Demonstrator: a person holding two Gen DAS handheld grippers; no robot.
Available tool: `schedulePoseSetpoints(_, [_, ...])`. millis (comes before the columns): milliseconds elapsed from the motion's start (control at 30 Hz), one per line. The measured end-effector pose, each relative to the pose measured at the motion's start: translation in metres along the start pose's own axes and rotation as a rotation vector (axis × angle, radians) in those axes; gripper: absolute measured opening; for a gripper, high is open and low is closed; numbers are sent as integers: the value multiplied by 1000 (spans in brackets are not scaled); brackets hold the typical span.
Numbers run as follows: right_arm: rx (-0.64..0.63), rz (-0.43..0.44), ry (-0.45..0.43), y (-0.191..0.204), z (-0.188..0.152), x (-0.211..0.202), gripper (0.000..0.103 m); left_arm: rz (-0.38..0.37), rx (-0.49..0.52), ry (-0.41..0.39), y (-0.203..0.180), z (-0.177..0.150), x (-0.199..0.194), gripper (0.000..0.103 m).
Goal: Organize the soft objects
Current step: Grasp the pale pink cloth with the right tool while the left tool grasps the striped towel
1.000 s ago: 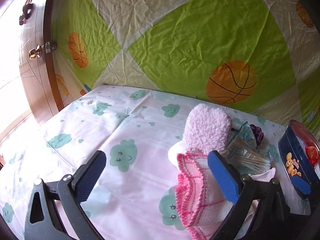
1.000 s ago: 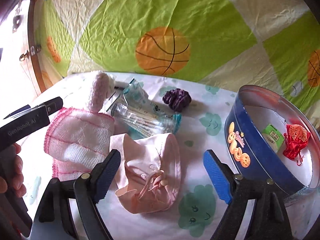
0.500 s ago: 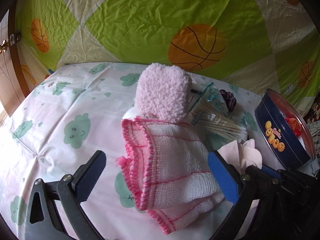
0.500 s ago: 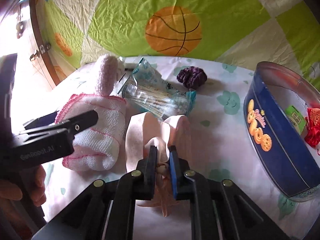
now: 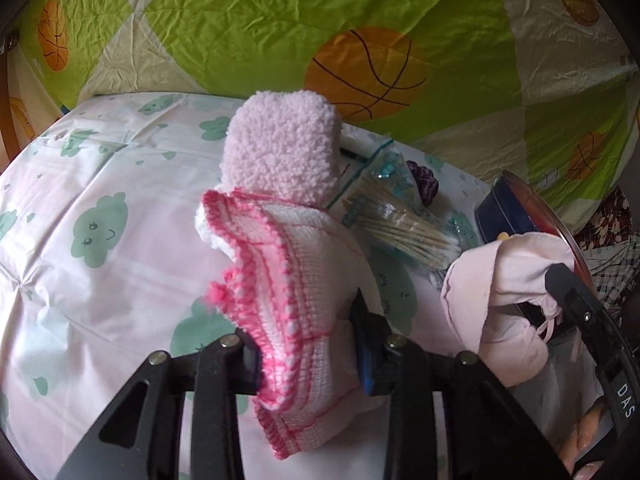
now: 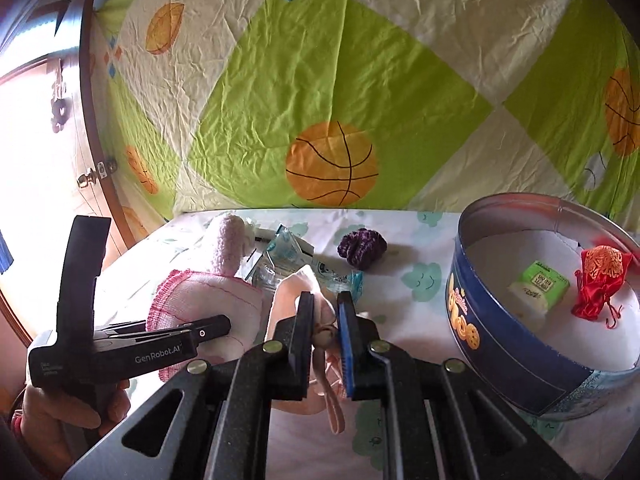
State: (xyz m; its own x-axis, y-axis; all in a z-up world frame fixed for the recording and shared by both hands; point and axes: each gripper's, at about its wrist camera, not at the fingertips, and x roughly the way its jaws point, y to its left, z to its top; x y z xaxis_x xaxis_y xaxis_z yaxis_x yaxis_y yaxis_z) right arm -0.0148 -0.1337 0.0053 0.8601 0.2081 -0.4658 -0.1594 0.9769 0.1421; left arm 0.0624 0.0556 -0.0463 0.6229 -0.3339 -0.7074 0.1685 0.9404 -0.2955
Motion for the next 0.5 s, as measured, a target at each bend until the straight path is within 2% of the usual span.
schedulePoseSetpoints(167, [10, -2, -53, -2, 3, -7, 13, -36, 44, -88, -7, 3, -18, 25])
schedulePoseSetpoints(367, [44, 12, -146, -9, 11, -26, 12, -134, 50, -319, -9, 7, -62, 25])
schedulePoseSetpoints(500, [60, 37, -192, -12, 15, -36, 12, -102, 35, -423, -7, 6, -77, 25])
